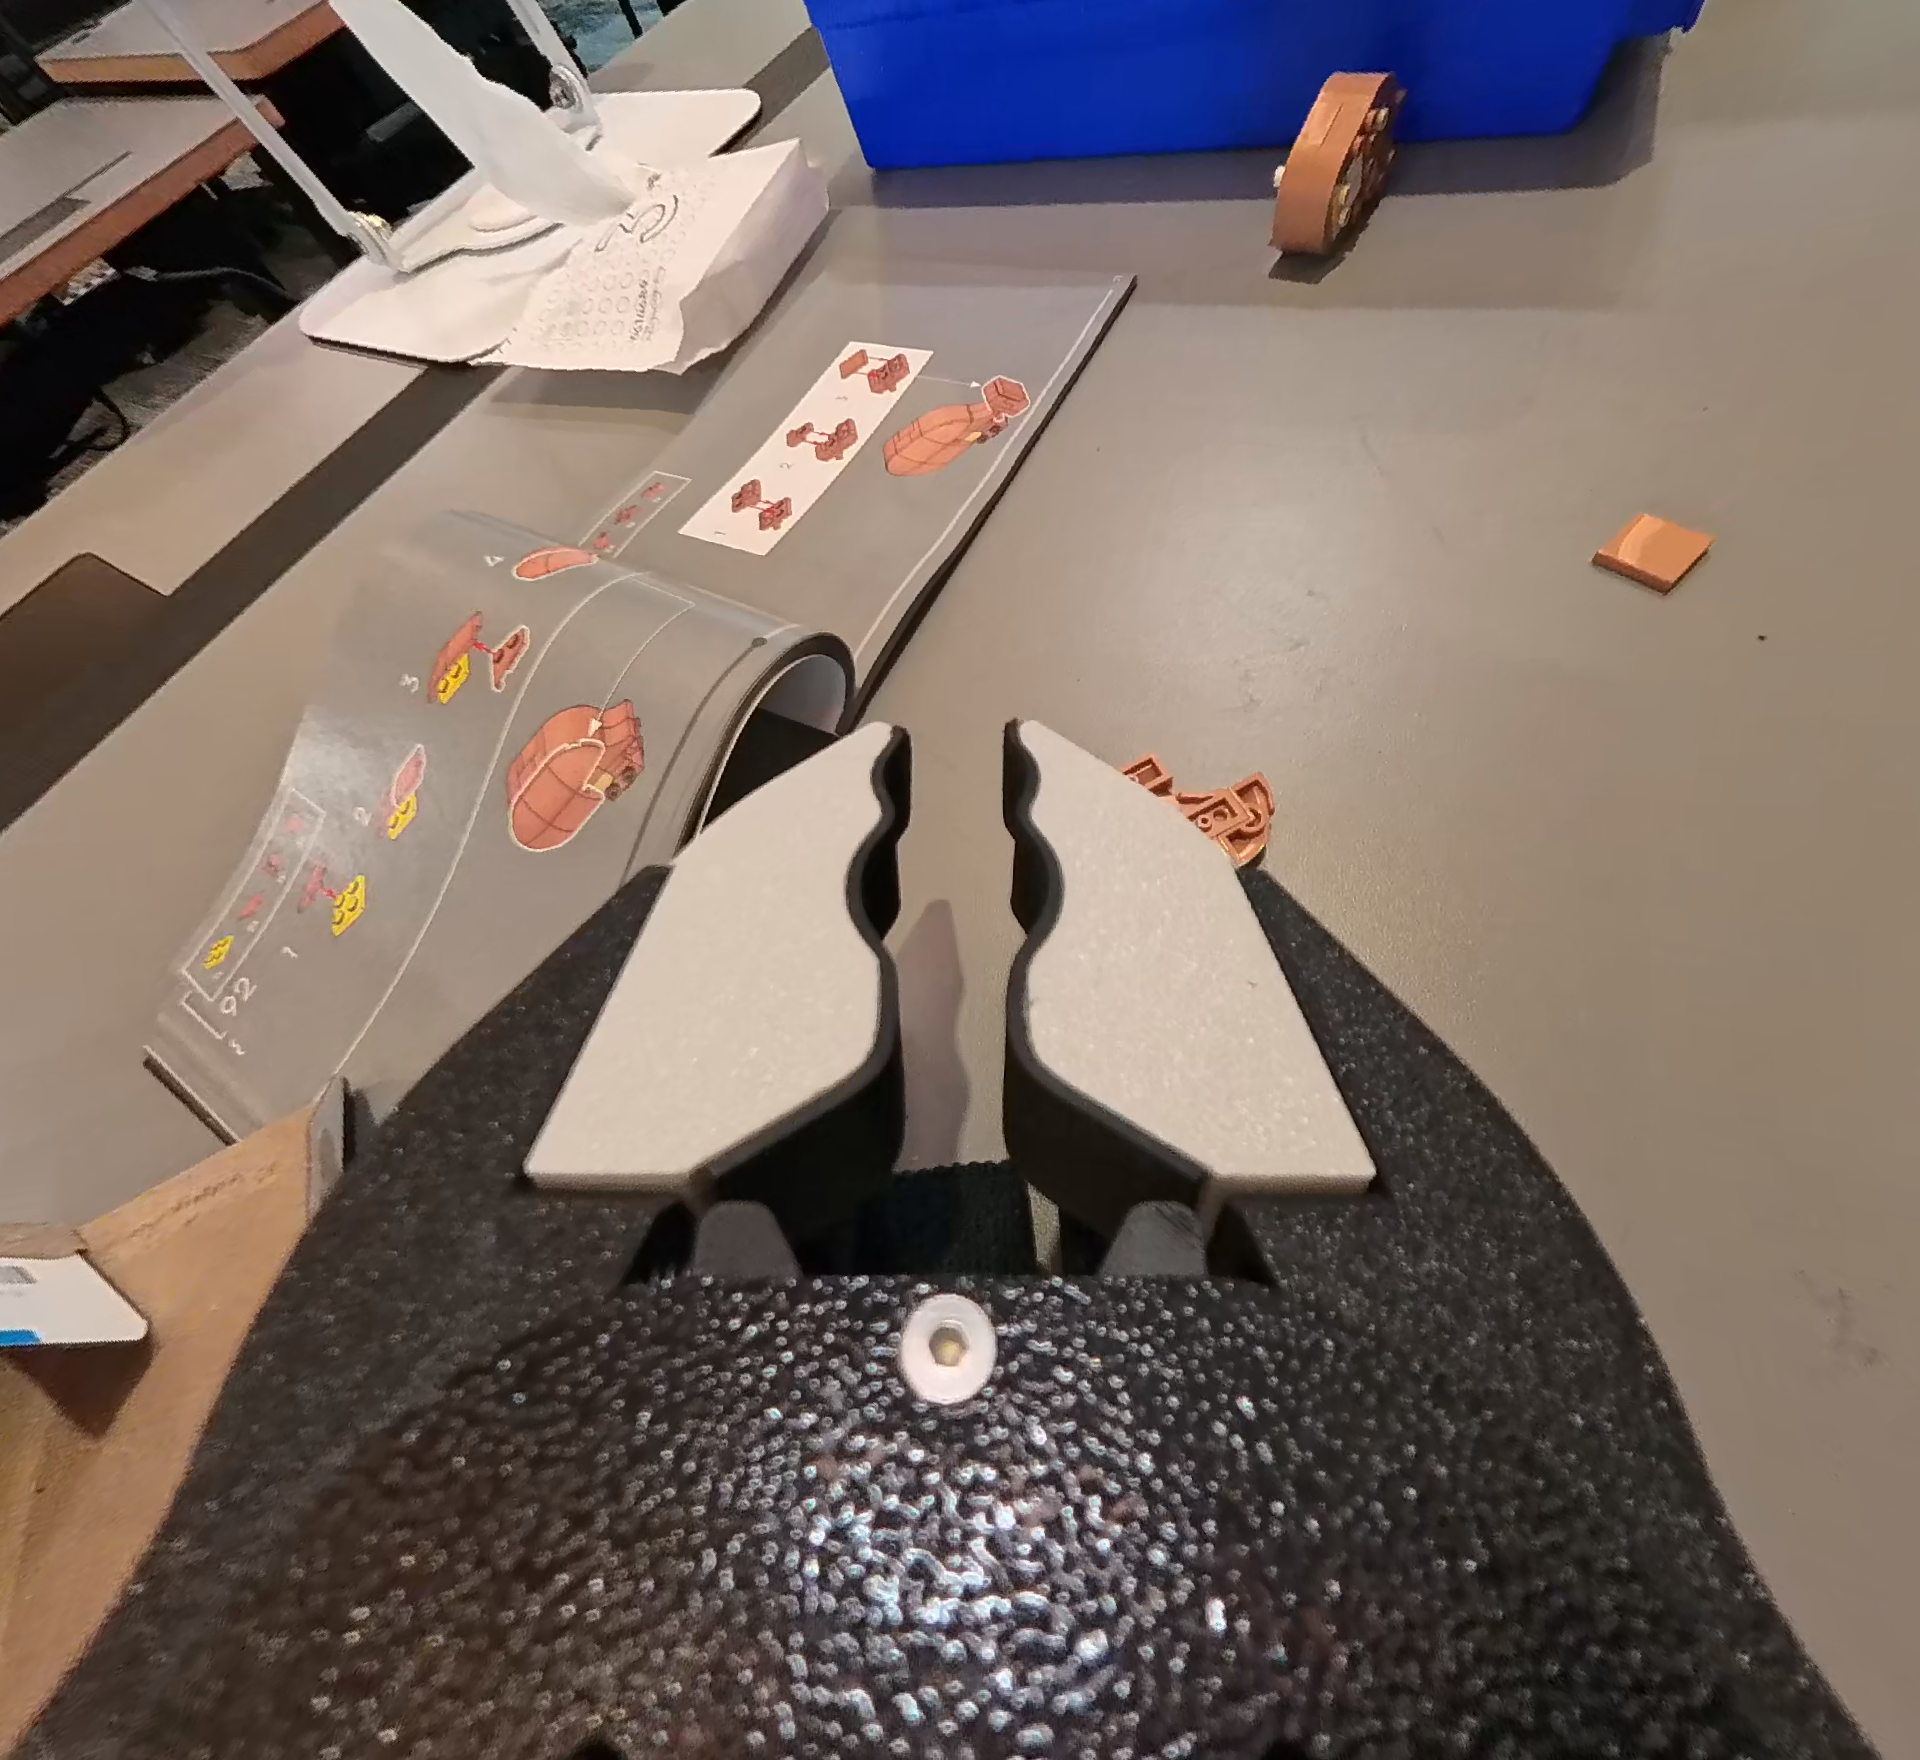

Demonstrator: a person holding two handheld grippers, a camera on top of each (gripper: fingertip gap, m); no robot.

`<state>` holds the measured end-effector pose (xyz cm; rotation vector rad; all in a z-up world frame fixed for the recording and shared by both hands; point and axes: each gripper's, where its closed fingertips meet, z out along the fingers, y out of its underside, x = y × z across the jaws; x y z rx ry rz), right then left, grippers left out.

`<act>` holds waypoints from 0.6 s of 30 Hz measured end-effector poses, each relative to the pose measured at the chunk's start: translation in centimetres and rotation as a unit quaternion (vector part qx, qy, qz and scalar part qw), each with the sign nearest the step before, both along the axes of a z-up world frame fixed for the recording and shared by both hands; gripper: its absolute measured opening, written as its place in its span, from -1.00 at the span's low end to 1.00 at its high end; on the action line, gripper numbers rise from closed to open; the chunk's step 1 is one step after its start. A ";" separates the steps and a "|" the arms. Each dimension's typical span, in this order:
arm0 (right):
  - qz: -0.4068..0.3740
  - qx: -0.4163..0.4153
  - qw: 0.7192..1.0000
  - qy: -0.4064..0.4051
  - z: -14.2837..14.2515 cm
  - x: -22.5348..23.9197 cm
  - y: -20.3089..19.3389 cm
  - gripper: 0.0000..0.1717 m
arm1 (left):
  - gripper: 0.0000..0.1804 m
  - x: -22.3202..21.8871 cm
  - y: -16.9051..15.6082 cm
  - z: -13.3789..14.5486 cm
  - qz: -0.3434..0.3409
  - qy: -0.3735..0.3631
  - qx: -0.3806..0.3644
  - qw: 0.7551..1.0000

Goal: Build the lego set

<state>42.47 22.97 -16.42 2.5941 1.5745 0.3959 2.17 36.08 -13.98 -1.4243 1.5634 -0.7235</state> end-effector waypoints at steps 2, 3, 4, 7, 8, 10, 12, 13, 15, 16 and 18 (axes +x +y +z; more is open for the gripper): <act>-0.034 0.081 0.986 0.142 2.9 -3.2 1.0 -0.80 | -0.82 0.0 0.0 0.0 0.000 0.001 0.001 1.000; -0.045 0.125 0.961 0.243 5.2 -5.5 1.5 -0.80 | -0.82 0.0 0.0 -0.1 0.000 0.002 0.001 1.000; -0.042 0.168 0.920 0.351 8.2 -7.9 1.6 -0.81 | -0.82 -0.1 -0.1 -0.1 0.000 0.003 0.002 1.000; 0.005 0.261 0.722 0.640 18.4 -13.3 0.0 -0.81 | -0.82 0.0 -0.1 -0.3 -0.001 0.010 0.007 1.000; 0.019 0.274 0.661 0.698 20.8 -14.1 -0.9 -0.81 | -0.82 0.0 -0.2 -0.4 -0.002 0.013 0.009 1.000; 0.049 0.293 0.598 0.745 22.8 -15.5 -2.3 -0.81 | -0.82 0.0 -0.2 -0.4 -0.002 0.015 0.014 1.000; 0.069 0.303 0.572 0.759 23.5 -16.9 -3.0 -0.81 | -0.82 0.0 -0.2 -0.4 0.000 0.014 0.016 1.000; 0.074 0.302 0.564 0.765 23.7 -17.5 -3.1 -0.81 | -0.82 0.0 -0.1 -0.4 0.001 0.013 0.016 1.000; 0.073 0.300 0.572 0.760 23.4 -18.4 -2.4 -0.81 | -0.82 0.0 -0.1 -0.3 0.003 0.010 0.016 1.000; 0.059 0.291 0.594 0.747 22.7 -19.0 -1.8 -0.81 | -0.82 0.0 -0.1 -0.2 0.004 0.009 0.015 1.000; 0.004 0.259 0.693 0.673 19.1 -20.7 -0.4 -0.81 | -0.82 -0.1 -0.1 -0.3 0.004 0.010 0.014 1.000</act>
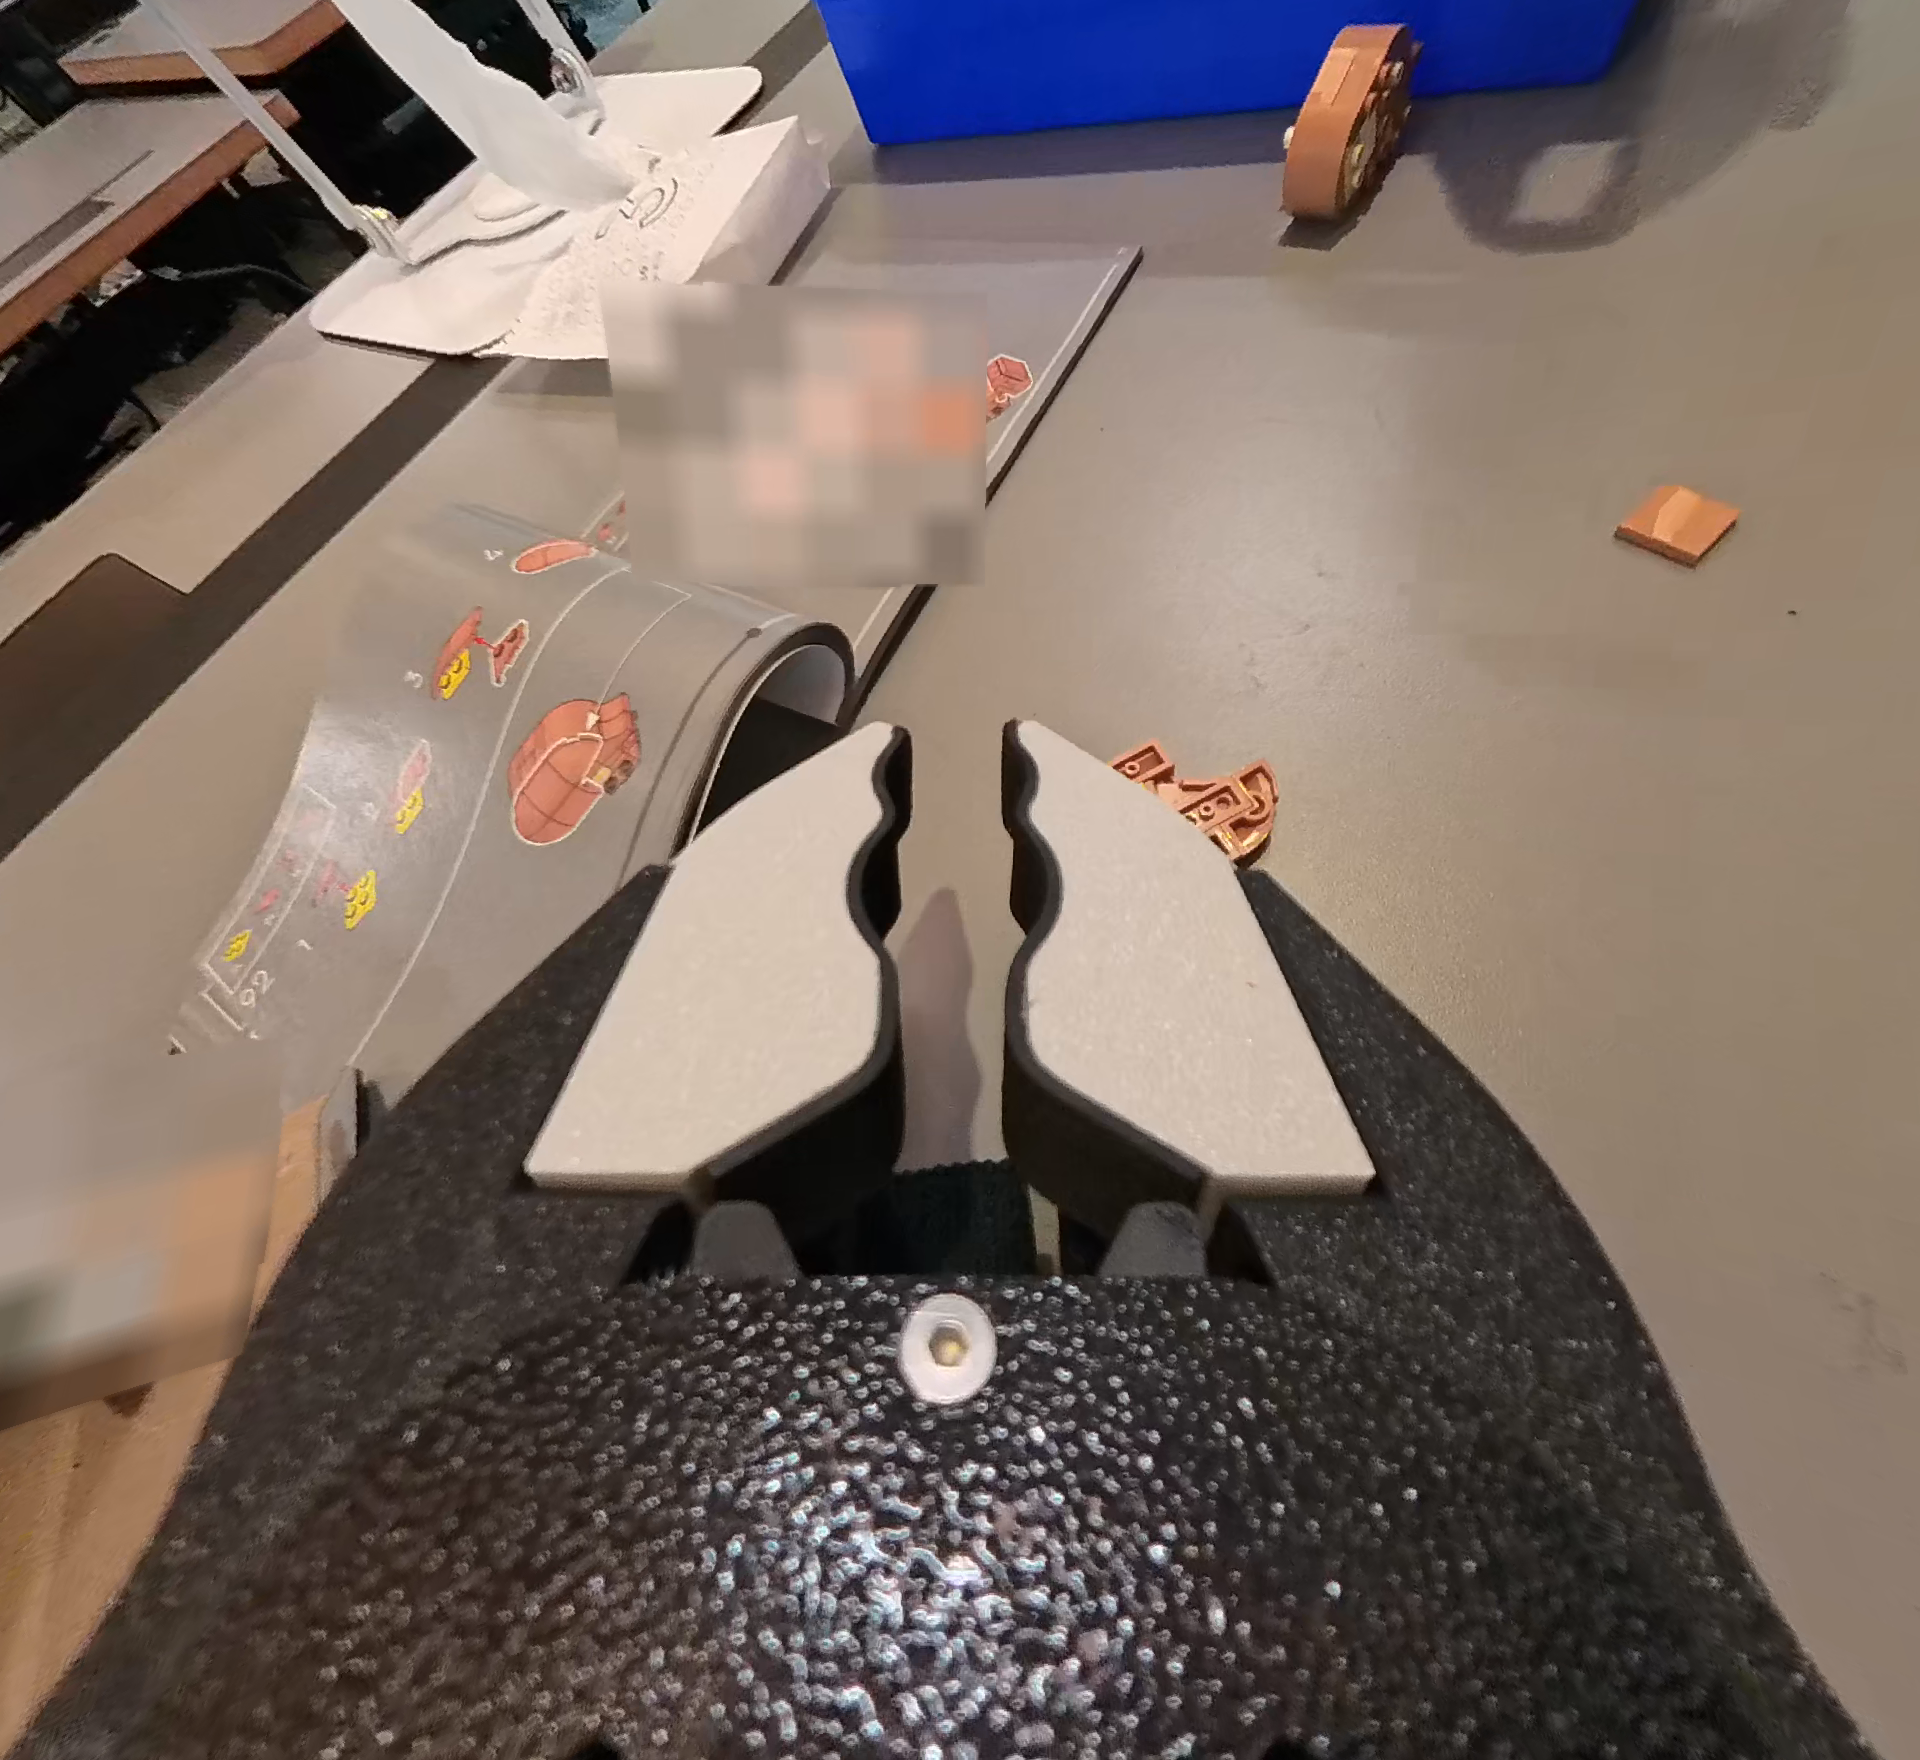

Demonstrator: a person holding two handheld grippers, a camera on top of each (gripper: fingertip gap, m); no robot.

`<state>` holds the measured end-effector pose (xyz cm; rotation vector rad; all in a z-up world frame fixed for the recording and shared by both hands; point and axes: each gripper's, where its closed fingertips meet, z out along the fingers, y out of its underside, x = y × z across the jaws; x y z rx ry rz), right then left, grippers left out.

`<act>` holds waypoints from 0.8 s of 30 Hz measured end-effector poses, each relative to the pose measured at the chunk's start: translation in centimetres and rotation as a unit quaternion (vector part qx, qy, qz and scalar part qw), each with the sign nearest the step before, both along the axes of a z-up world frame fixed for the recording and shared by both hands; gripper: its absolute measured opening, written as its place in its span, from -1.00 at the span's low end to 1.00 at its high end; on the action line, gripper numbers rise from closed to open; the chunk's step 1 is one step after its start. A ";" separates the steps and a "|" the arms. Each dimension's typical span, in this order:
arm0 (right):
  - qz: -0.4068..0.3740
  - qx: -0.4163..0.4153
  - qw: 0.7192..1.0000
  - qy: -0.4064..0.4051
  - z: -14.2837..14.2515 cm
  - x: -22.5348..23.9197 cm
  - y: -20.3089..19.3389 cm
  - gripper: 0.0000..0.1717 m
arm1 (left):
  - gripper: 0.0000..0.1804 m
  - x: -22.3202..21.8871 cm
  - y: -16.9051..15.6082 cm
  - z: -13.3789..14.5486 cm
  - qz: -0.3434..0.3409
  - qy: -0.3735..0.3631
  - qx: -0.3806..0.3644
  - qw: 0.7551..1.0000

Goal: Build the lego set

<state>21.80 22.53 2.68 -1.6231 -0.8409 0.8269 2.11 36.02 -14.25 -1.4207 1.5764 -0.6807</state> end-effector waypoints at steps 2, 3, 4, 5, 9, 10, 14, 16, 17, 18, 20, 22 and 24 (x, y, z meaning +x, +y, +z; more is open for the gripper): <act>-0.034 -0.084 0.980 -0.179 -6.0 -2.0 0.9 -0.81 | -0.82 0.0 0.0 -0.1 -0.001 0.004 0.002 1.000; -0.029 -0.114 0.957 -0.264 -8.9 -3.0 0.5 -0.81 | -0.82 0.0 -0.1 -0.2 -0.001 0.006 0.003 1.000; -0.015 -0.138 0.936 -0.323 -11.2 -4.3 -0.2 -0.81 | -0.82 0.1 -0.1 -0.3 -0.002 0.009 0.004 1.000; -0.002 -0.163 0.919 -0.359 -13.0 -5.6 -0.8 -0.81 | -0.82 0.1 -0.1 -0.3 -0.002 0.011 0.006 1.000; 0.016 -0.194 0.873 -0.448 -17.6 -8.0 -1.6 -0.81 | -0.82 0.0 -0.2 -0.4 -0.003 0.013 0.010 1.000; 0.022 -0.203 0.868 -0.452 -18.3 -8.4 -1.9 -0.81 | -0.82 0.0 -0.2 -0.3 -0.003 0.012 0.010 1.000; 0.015 -0.216 0.854 -0.472 -20.2 -8.5 -2.2 -0.81 | -0.82 0.0 -0.1 -0.3 -0.002 0.010 0.006 1.000; 0.012 -0.221 0.851 -0.476 -20.7 -8.5 -2.5 -0.81 | -0.82 0.0 -0.1 -0.3 -0.002 0.012 0.007 1.000; 0.008 -0.221 0.850 -0.479 -20.8 -8.4 -2.5 -0.81 | -0.82 0.0 -0.2 -0.4 -0.003 0.013 0.008 1.000; 0.007 -0.218 0.849 -0.481 -20.9 -8.3 -2.5 -0.81 | -0.82 0.0 -0.2 -0.4 -0.004 0.015 0.009 1.000; 0.005 -0.217 0.849 -0.481 -21.0 -8.3 -2.7 -0.81 | -0.82 0.0 -0.3 -0.5 -0.005 0.018 0.012 1.000; 0.004 -0.217 0.850 -0.481 -21.0 -8.3 -2.7 -0.81 | -0.82 0.0 -0.3 -0.6 -0.005 0.019 0.014 1.000; 0.002 -0.214 0.851 -0.480 -21.0 -8.3 -2.7 -0.81 | -0.82 0.0 -0.2 -0.5 -0.004 0.018 0.013 1.000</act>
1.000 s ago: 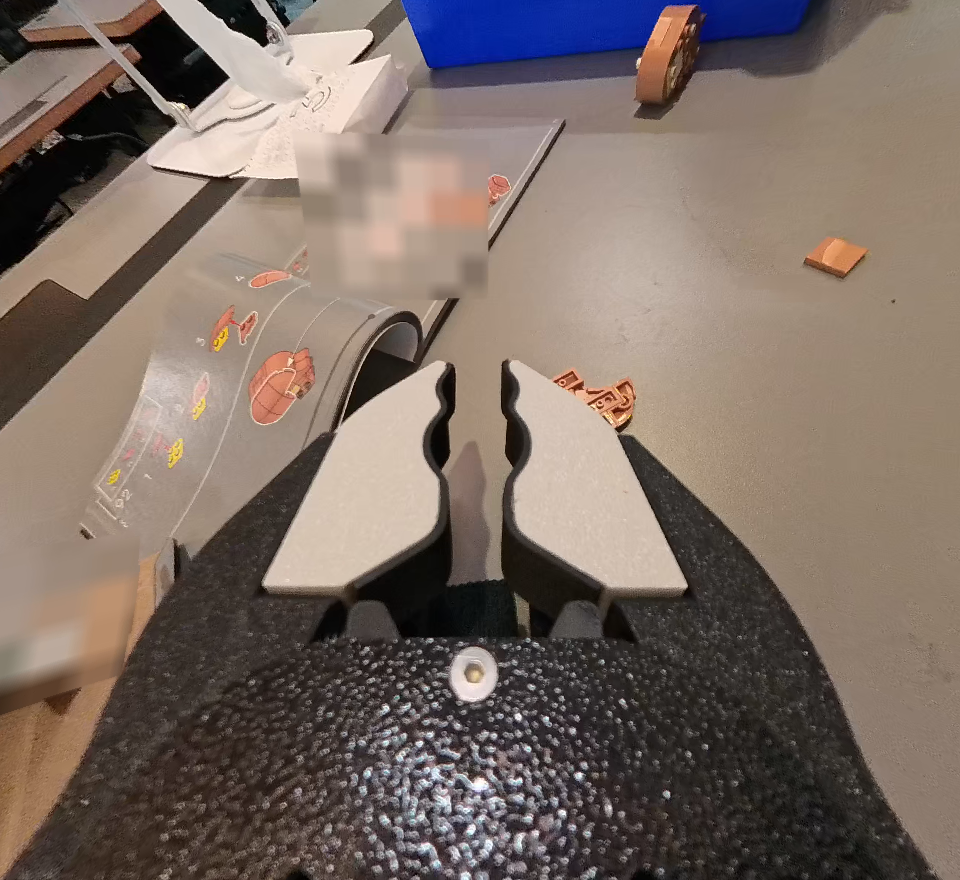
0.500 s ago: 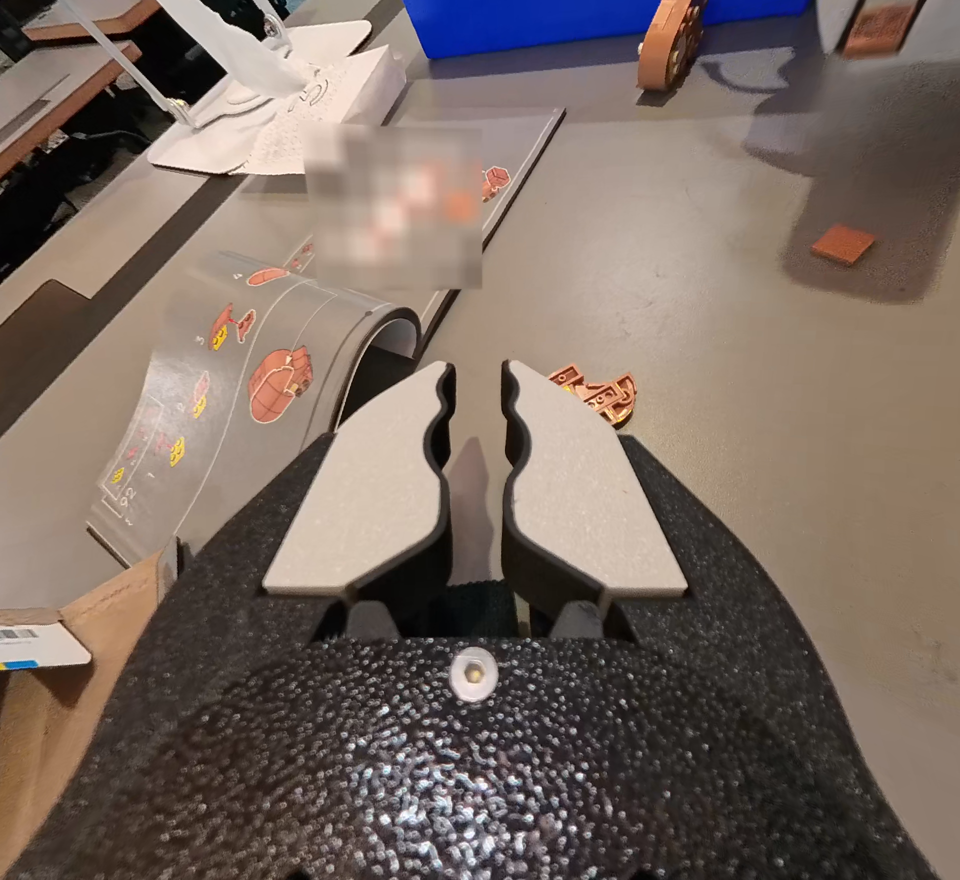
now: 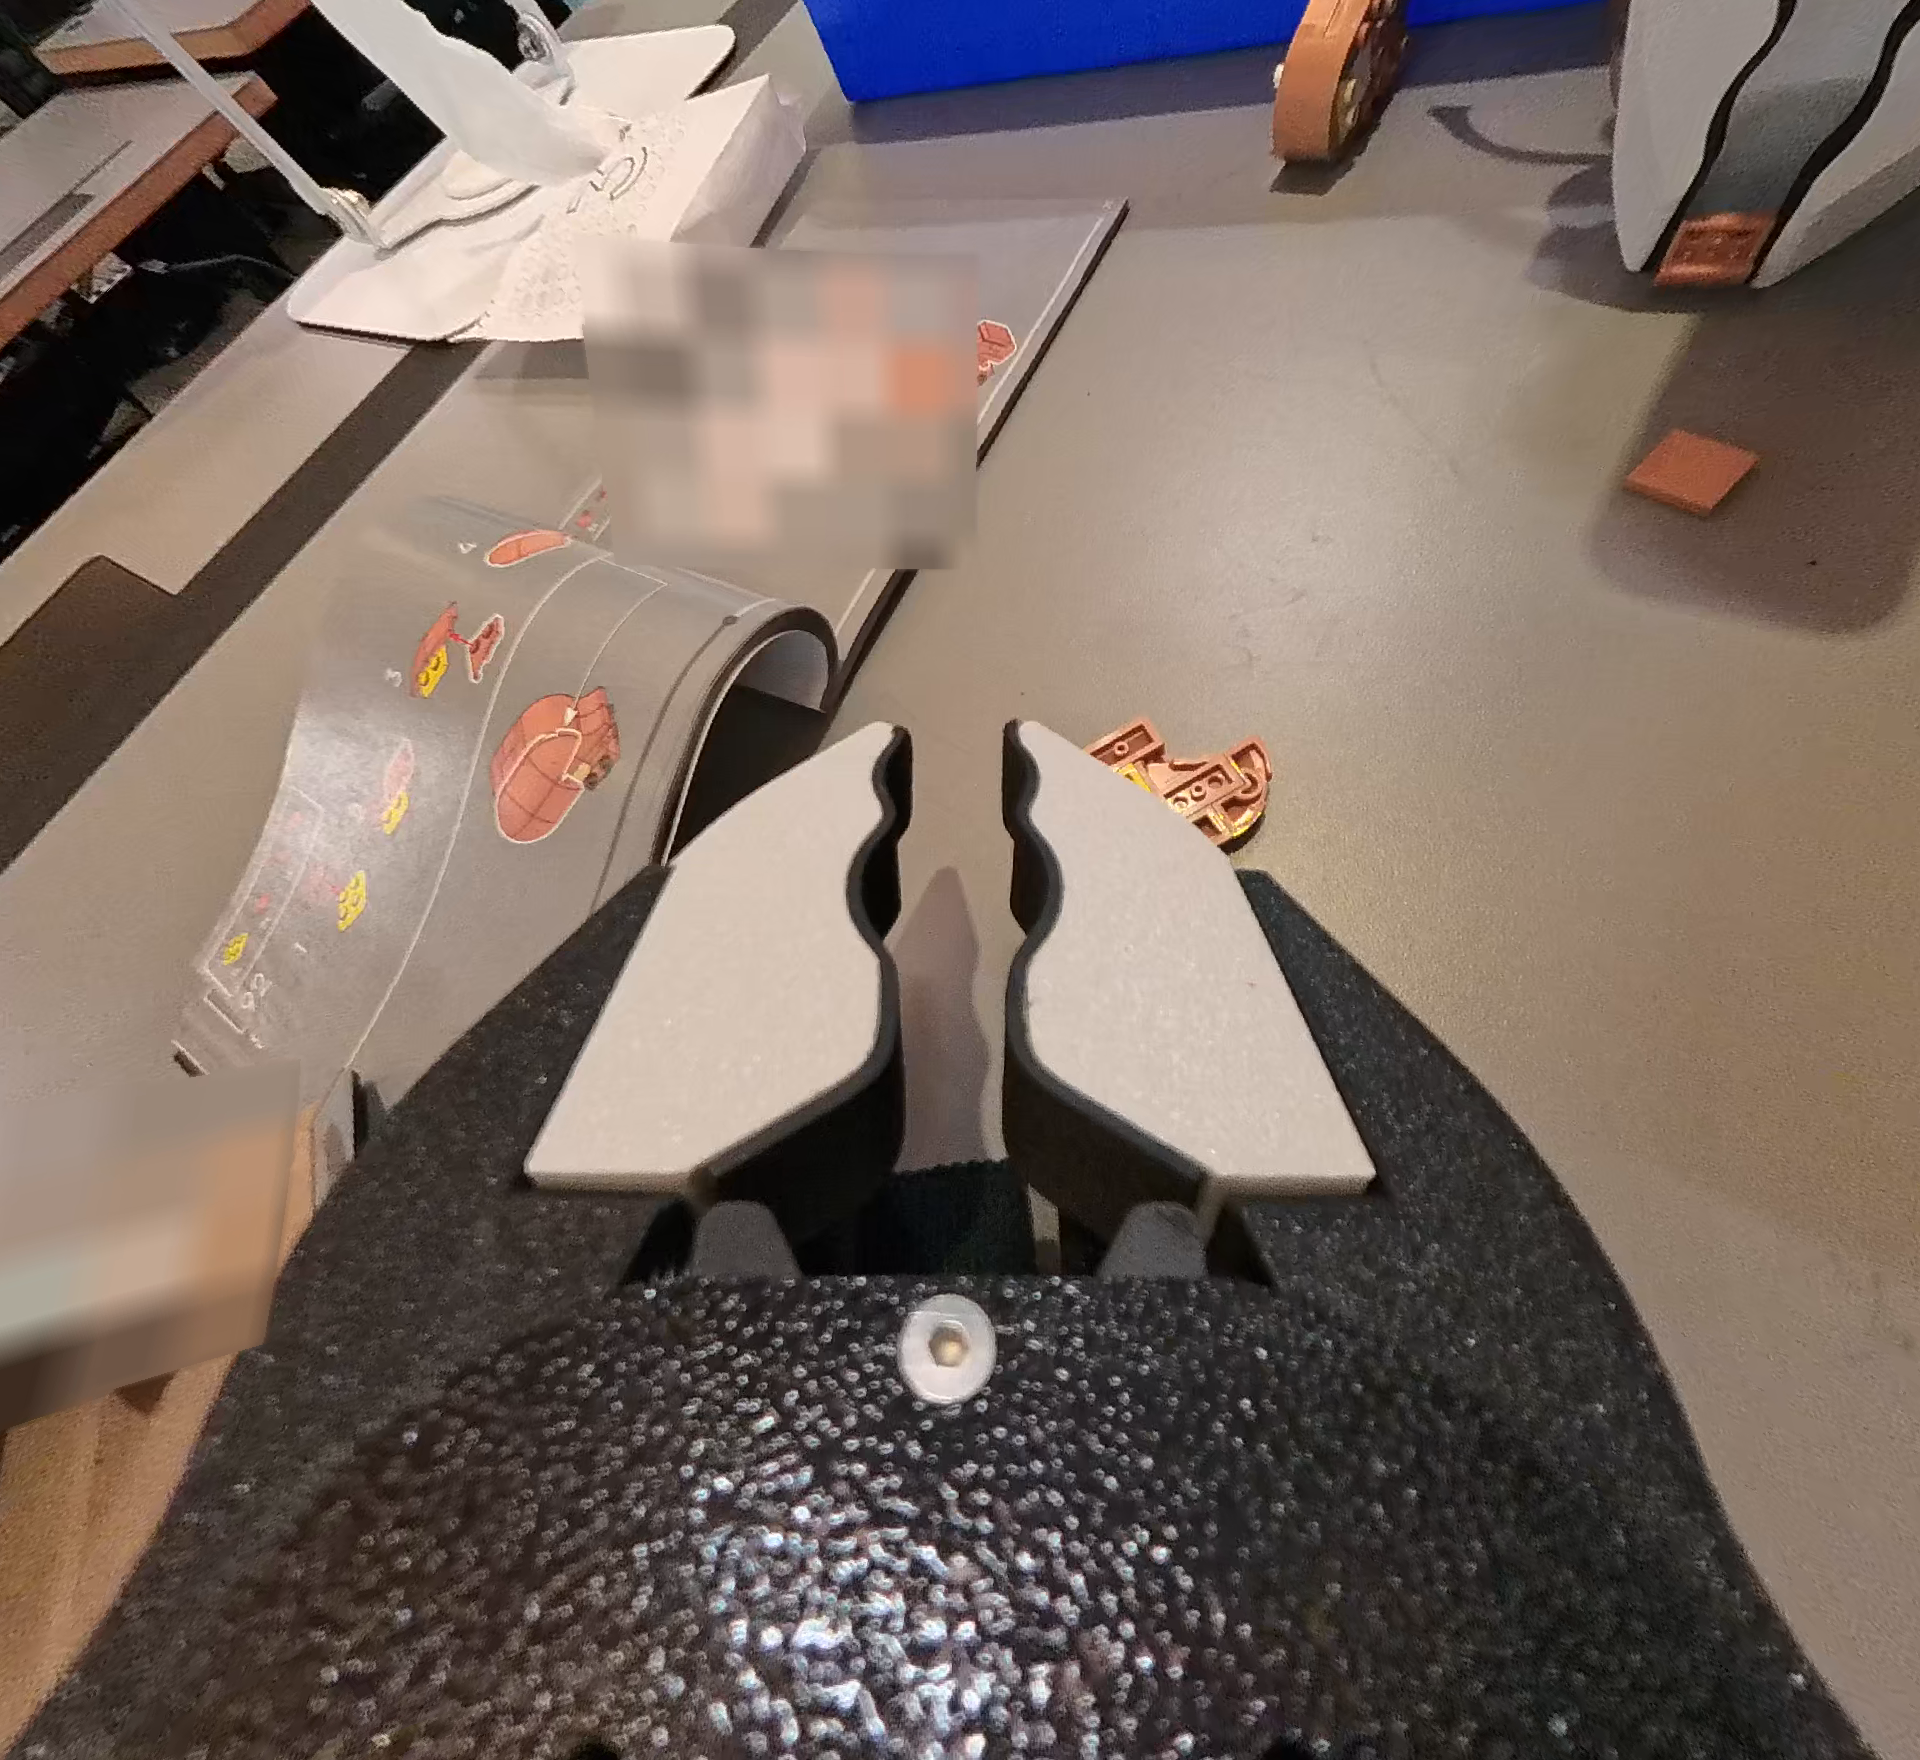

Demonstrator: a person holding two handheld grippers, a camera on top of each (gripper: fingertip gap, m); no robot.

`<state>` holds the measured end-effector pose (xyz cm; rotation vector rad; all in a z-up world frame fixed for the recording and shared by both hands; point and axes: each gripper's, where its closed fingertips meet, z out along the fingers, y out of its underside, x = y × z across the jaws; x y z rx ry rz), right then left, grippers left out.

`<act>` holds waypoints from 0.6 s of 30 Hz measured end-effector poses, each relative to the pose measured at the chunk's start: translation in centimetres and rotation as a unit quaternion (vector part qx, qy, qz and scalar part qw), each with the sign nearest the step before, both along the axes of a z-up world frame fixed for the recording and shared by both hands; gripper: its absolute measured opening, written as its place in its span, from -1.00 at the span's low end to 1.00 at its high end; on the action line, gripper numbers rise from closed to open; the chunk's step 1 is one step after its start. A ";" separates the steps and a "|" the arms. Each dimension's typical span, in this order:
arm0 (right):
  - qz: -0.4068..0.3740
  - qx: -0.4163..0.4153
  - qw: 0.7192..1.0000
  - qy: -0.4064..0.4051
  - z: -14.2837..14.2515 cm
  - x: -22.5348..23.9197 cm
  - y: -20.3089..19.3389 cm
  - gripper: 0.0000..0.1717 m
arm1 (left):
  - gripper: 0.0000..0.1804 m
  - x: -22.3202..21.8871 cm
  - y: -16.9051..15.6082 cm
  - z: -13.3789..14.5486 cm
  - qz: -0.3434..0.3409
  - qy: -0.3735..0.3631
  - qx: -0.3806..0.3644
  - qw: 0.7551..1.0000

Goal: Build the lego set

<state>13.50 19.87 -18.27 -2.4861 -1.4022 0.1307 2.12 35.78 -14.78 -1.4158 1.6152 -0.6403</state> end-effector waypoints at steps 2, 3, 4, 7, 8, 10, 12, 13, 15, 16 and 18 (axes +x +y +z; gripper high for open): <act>-0.001 0.003 1.000 0.002 0.1 0.0 0.0 -0.79 | -0.82 0.0 0.1 0.1 0.001 -0.002 -0.002 1.000; -0.002 0.006 1.000 0.004 0.2 0.0 0.0 -0.77 | -0.82 0.0 0.1 0.1 0.002 -0.003 -0.003 1.000; -0.005 0.008 1.000 0.007 0.3 0.0 0.0 -0.77 | -0.82 0.0 0.1 0.1 0.002 -0.003 -0.004 1.000; -0.017 0.027 0.999 0.023 1.3 -0.1 0.1 -0.74 | -0.82 0.0 0.1 0.1 0.001 -0.002 -0.003 1.000; -0.021 0.034 0.999 0.037 1.9 -0.3 0.1 -0.74 | -0.82 0.0 0.0 0.1 0.001 -0.002 -0.003 1.000; -0.020 0.047 0.996 0.078 3.9 -0.9 -0.3 -0.73 | -0.82 0.0 0.0 0.1 0.001 -0.003 -0.003 1.000; -0.023 0.067 0.989 0.130 6.7 -1.4 -0.7 -0.72 | -0.82 0.0 0.1 0.1 0.001 -0.004 -0.004 1.000; -0.028 0.082 0.984 0.156 8.4 -1.3 -0.7 -0.72 | -0.82 0.0 0.1 0.1 0.002 -0.004 -0.005 1.000; -0.045 0.125 0.973 0.189 11.5 -0.2 -0.2 -0.72 | -0.82 0.0 0.2 0.1 0.004 -0.005 -0.007 1.000; -0.060 0.149 0.968 0.194 12.8 0.9 0.2 -0.72 | -0.82 0.0 0.2 0.2 0.005 -0.006 -0.007 1.000; -0.094 0.195 0.957 0.192 14.6 3.8 1.5 -0.72 | -0.82 0.0 0.4 0.3 0.008 -0.012 -0.005 1.000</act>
